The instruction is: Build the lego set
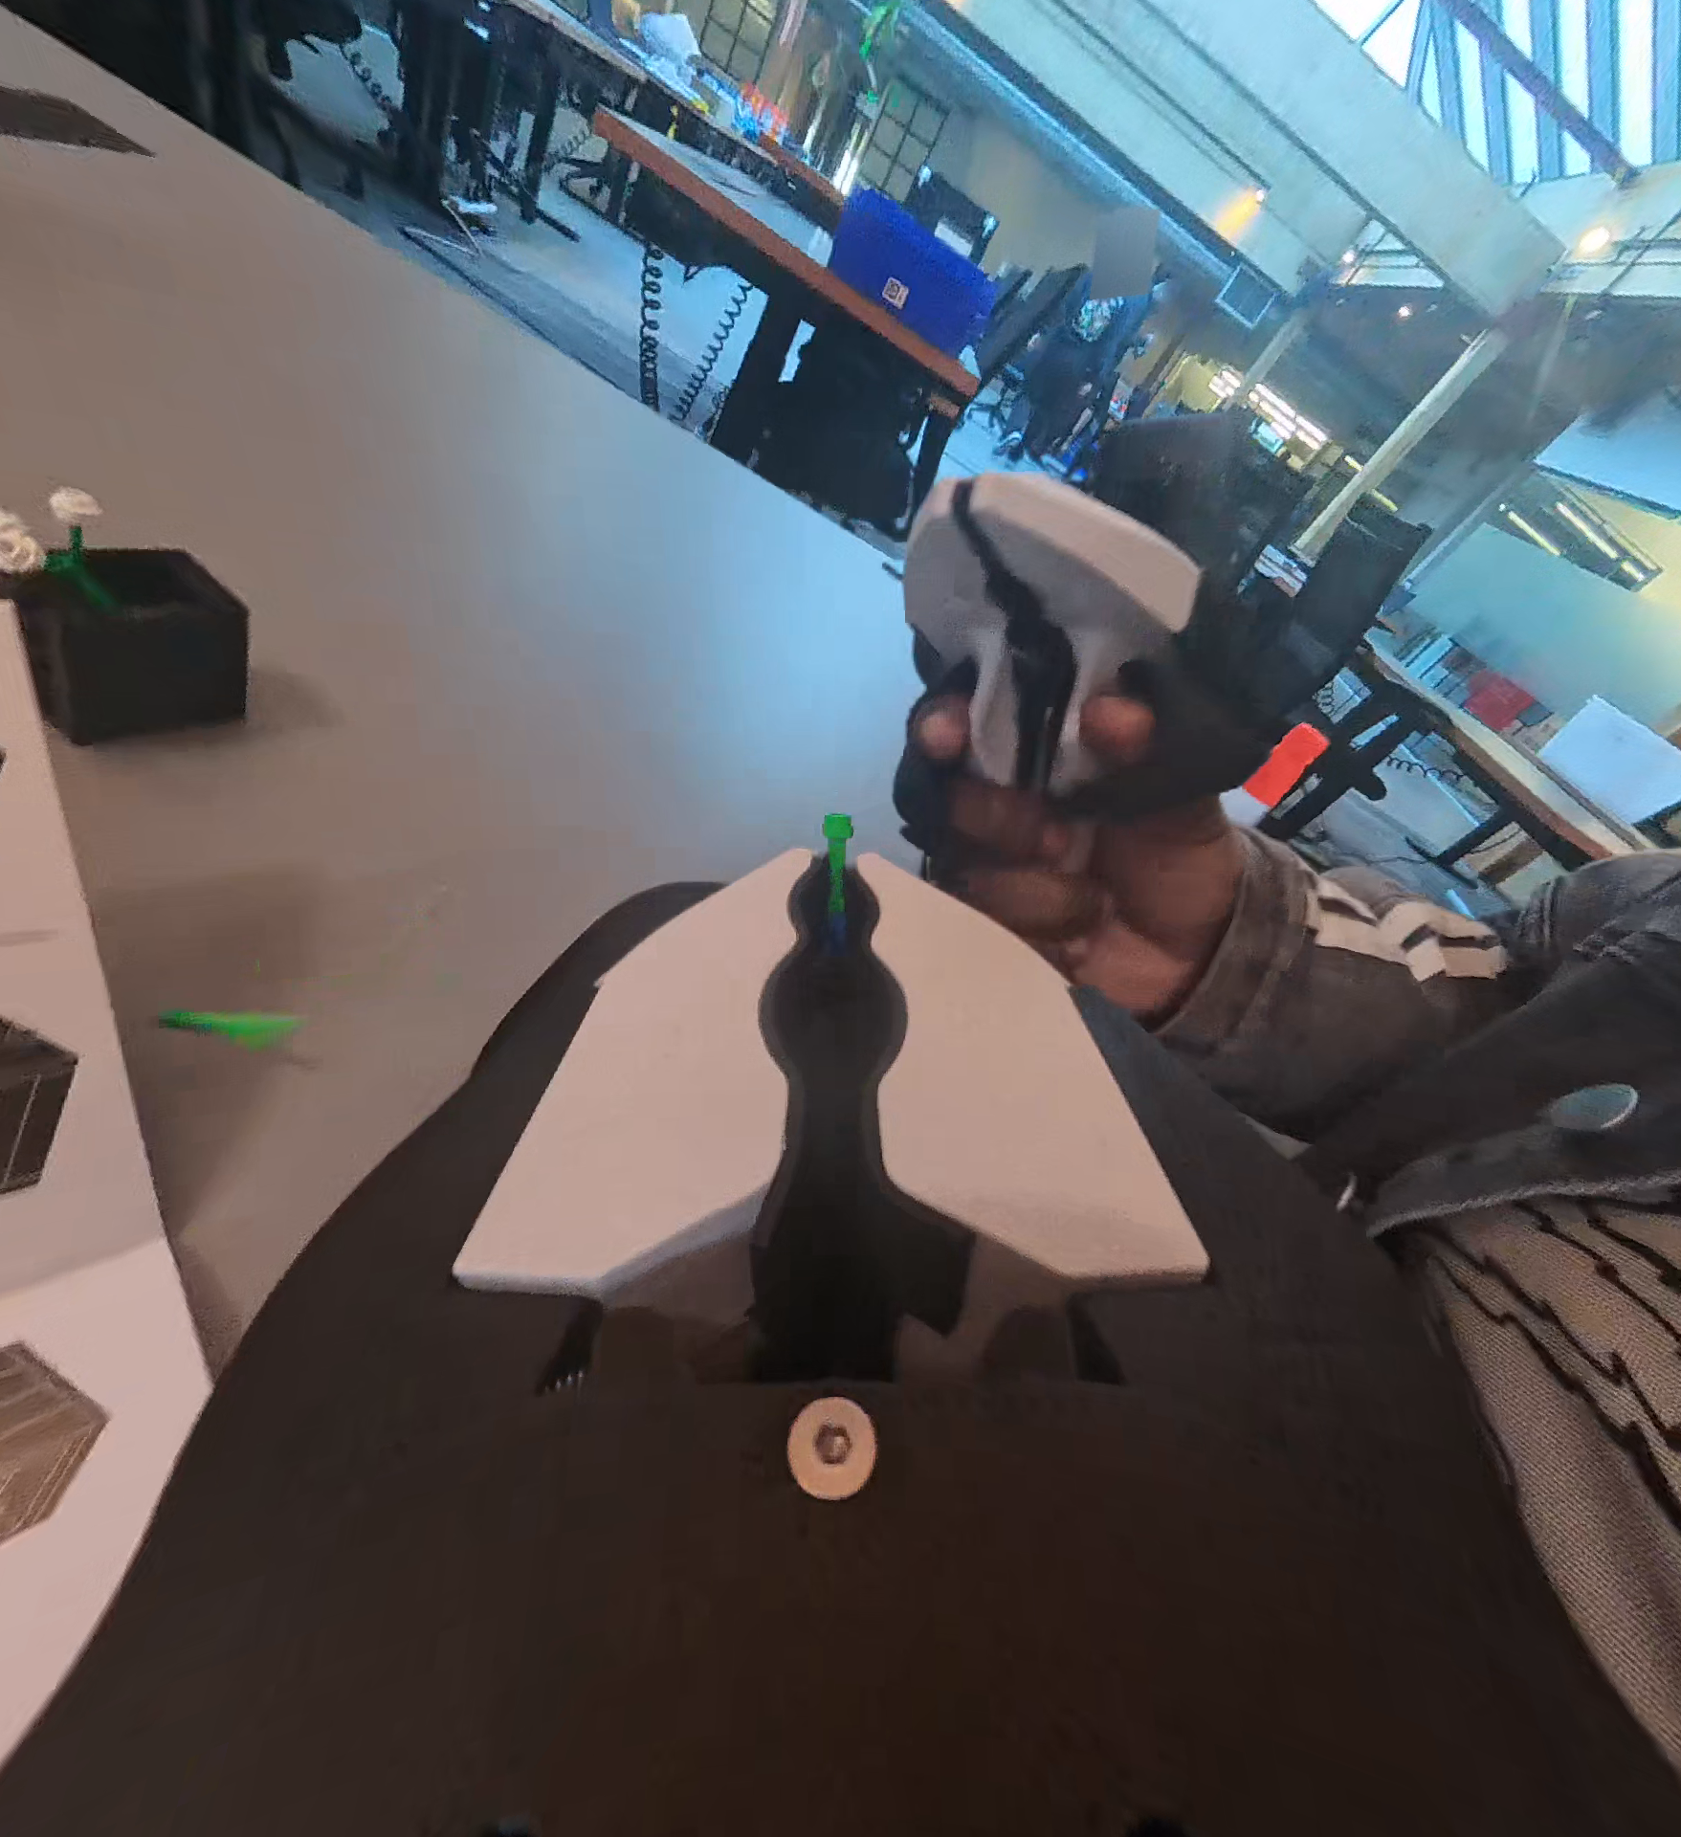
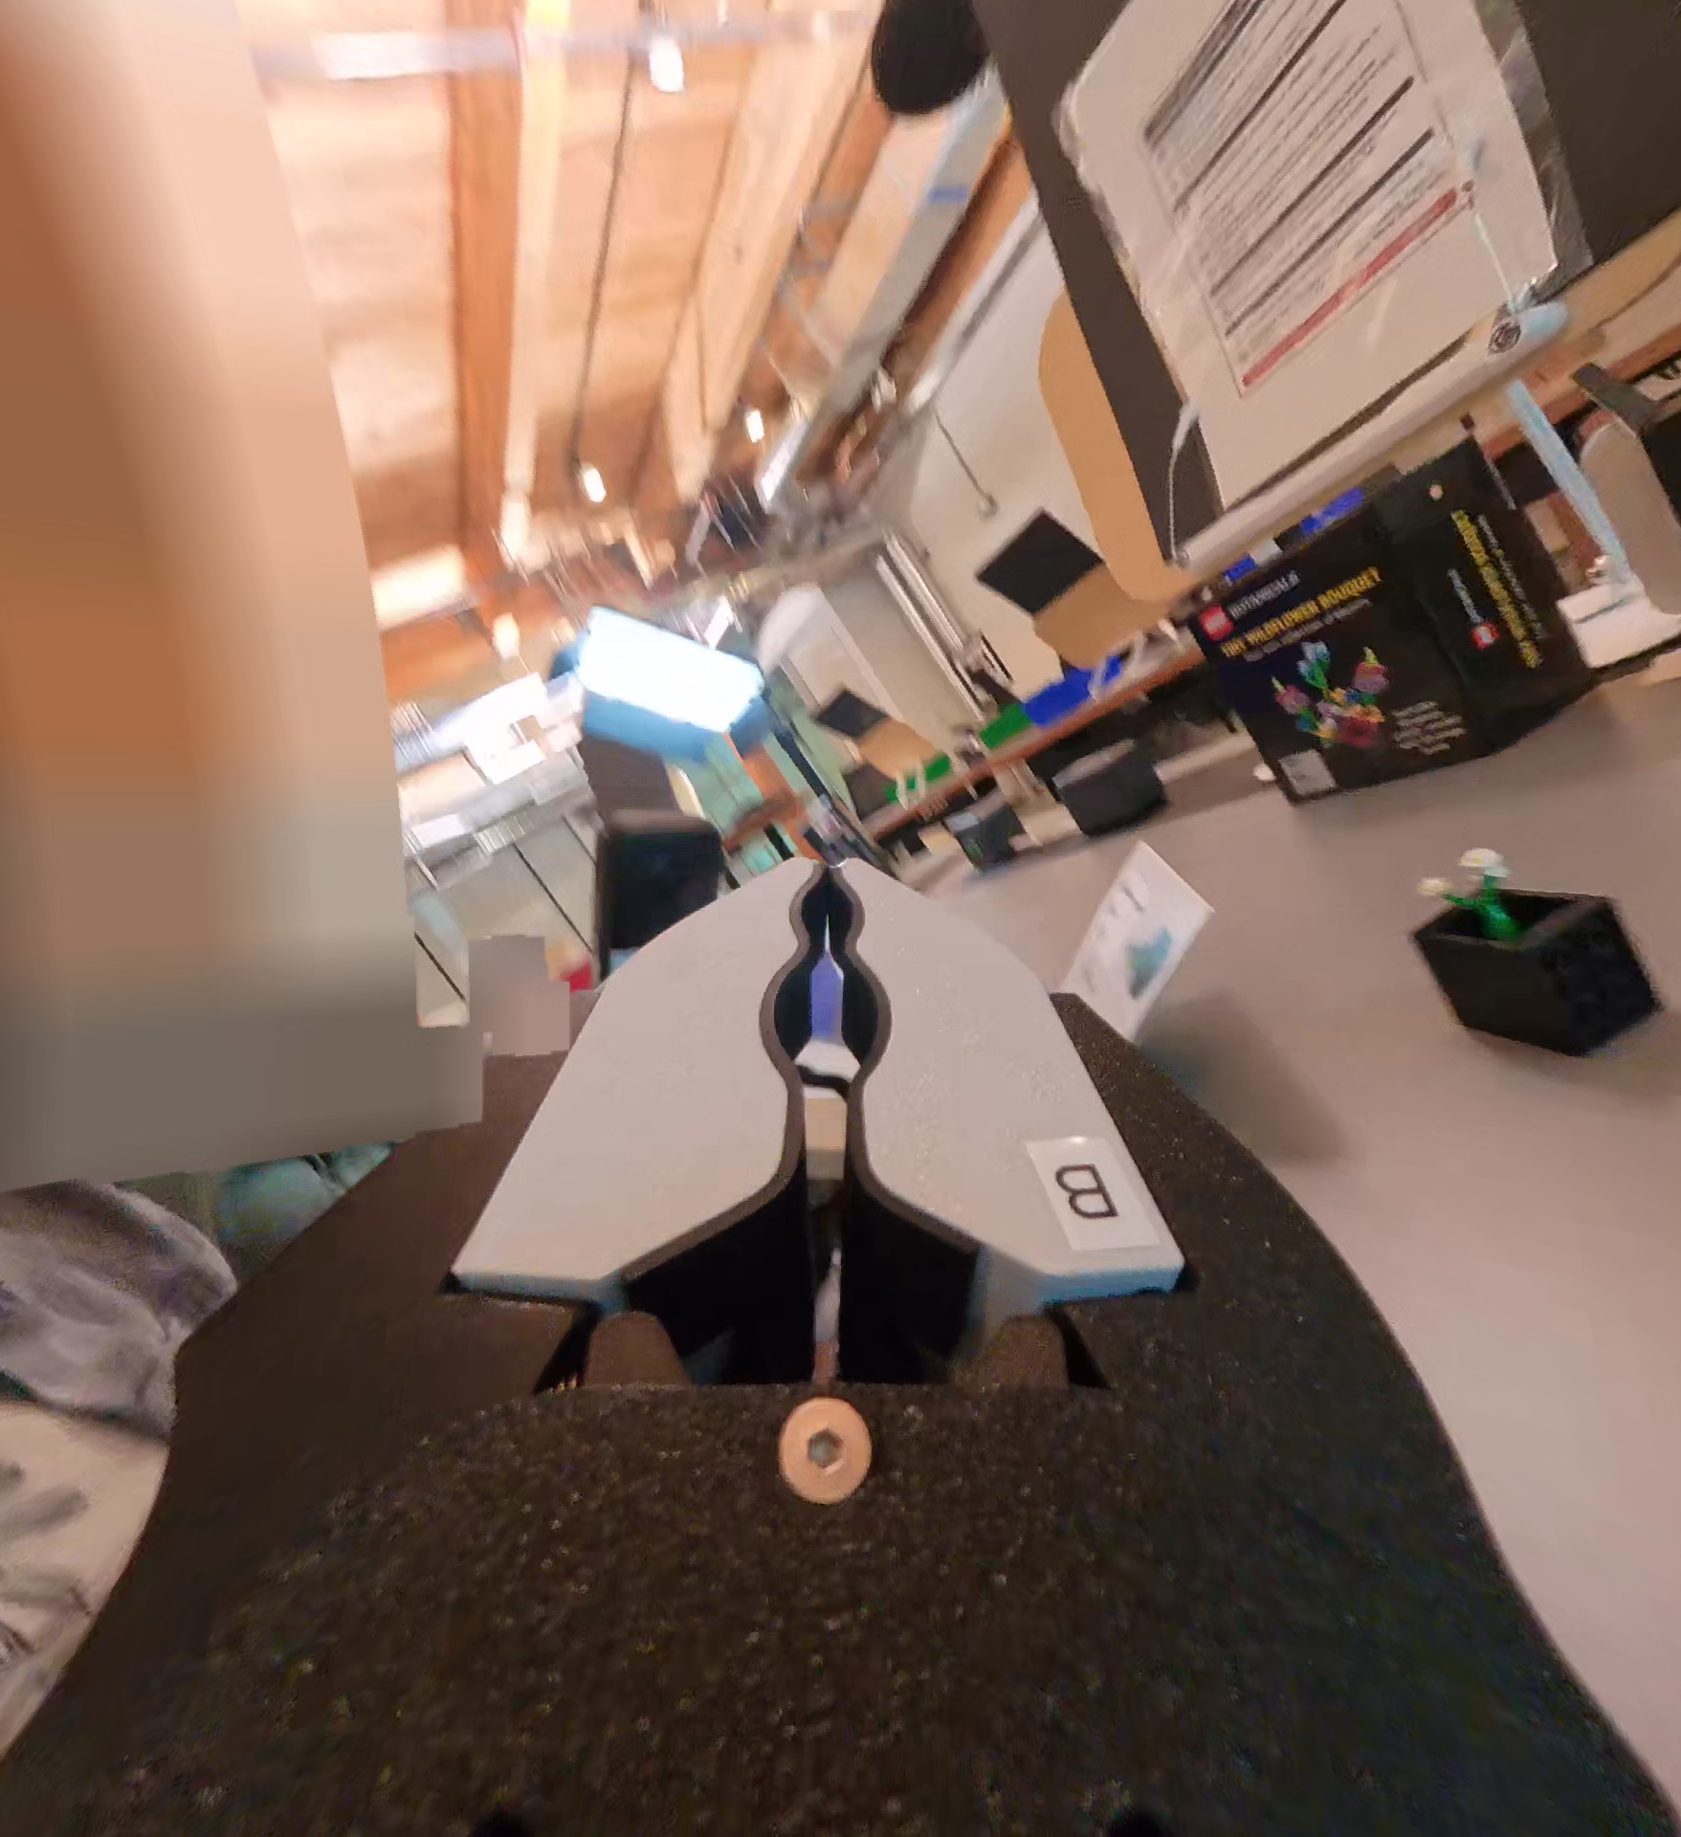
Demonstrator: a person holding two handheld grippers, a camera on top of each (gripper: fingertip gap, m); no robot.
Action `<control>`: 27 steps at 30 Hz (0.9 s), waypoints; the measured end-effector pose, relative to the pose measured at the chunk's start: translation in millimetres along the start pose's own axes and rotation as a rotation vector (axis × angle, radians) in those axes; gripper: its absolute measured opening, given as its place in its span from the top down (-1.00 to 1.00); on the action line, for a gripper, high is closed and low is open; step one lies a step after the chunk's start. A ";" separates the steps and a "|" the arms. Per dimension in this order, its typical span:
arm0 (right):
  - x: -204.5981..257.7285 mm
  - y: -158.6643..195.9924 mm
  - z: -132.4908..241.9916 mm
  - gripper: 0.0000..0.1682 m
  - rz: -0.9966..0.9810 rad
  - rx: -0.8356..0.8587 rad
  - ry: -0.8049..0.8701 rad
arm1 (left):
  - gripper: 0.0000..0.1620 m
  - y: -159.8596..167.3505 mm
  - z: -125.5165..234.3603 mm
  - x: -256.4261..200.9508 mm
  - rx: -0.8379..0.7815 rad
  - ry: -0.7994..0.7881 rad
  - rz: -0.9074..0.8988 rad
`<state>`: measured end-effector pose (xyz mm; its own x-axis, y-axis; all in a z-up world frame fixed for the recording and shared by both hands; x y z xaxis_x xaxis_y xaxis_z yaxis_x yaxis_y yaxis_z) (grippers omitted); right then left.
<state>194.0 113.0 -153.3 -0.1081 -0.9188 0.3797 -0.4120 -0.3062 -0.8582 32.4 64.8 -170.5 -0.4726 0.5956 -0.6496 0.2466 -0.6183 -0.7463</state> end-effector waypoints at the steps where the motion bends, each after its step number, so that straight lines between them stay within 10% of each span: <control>1: -2.5 0.0 0.7 1.00 0.031 0.063 0.003 | 0.96 0.7 2.6 -1.1 -0.011 0.017 0.006; 15: -40.9 -17.8 -21.6 0.73 0.360 0.628 -0.010 | 0.95 1.6 42.5 -25.7 -0.146 0.003 -0.096; 27: -147.0 -63.3 -194.3 0.59 0.887 1.223 -0.405 | 0.95 -15.5 60.2 -18.6 -0.238 -0.015 -0.130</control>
<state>60.2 315.9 -87.7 0.4153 -0.8505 -0.3228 0.6283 0.5248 -0.5743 -13.6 32.4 -138.1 -0.5254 0.6535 -0.5449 0.3738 -0.3980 -0.8378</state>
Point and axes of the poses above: each gripper's, where its closed fingertips meet, z back along the fingers, y out of its underside, x = y × z across the jaws, the point moved 9 cm from there along z, back along the fingers, and after that the axes turned 12 degrees about z, right-handed, at the moved point
